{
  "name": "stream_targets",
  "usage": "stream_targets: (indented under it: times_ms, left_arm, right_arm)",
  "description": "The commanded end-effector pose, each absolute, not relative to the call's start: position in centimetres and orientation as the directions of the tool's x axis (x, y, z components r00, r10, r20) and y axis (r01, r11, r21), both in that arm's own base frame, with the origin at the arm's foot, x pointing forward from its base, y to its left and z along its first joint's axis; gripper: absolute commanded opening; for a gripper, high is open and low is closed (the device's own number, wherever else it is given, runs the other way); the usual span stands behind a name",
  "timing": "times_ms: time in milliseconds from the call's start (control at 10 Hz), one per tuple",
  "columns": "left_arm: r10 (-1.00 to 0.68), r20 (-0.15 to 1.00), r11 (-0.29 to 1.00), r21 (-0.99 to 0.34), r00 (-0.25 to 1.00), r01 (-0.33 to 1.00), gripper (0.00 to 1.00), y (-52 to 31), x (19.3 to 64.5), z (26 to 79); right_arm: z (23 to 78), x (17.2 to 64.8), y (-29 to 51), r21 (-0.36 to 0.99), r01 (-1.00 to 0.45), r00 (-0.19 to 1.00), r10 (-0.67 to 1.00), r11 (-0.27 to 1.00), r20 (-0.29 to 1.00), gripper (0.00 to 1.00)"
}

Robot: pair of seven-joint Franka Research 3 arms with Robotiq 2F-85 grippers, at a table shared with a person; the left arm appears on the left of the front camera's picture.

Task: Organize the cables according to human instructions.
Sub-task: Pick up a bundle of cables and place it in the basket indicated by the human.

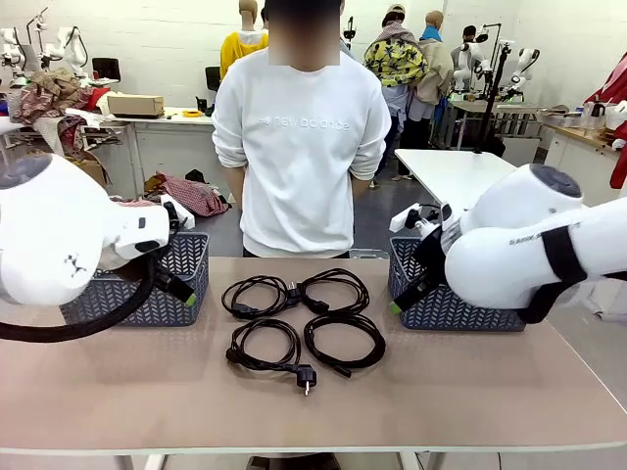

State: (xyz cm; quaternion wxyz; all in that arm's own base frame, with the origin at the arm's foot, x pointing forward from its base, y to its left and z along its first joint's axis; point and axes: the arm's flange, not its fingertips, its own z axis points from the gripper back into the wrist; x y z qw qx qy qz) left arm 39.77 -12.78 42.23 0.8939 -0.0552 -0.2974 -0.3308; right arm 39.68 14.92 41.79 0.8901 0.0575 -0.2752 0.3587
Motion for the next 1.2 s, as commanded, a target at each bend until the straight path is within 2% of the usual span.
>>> stream_targets:
  times_ms: [0,200,600,1100]
  left_arm:
    - [-0.597,0.578,0.714,0.068,0.556,0.697,1.0,-10.3,39.7,42.9]
    - [-0.617,0.592,0.682,0.072,0.519,0.728,1.0,-8.8,39.4,43.9]
    - [-0.598,0.648,0.609,-0.015,0.472,0.793,1.0,-5.6,39.7,45.8]
    - [-0.607,0.661,0.566,-0.031,0.442,0.824,1.0,-3.4,41.1,47.2]
  right_arm:
    - [43.2,40.4,12.8,-0.026,-0.727,0.557,0.611,0.687,0.562,1.0]
    - [44.8,40.6,10.9,0.025,-0.754,0.537,0.594,0.656,0.599,1.0]
    - [46.1,40.9,7.8,0.112,-0.794,0.518,0.57,0.597,0.638,1.0]
    - [46.7,41.0,6.1,0.131,-0.808,0.503,0.556,0.575,0.662,1.0]
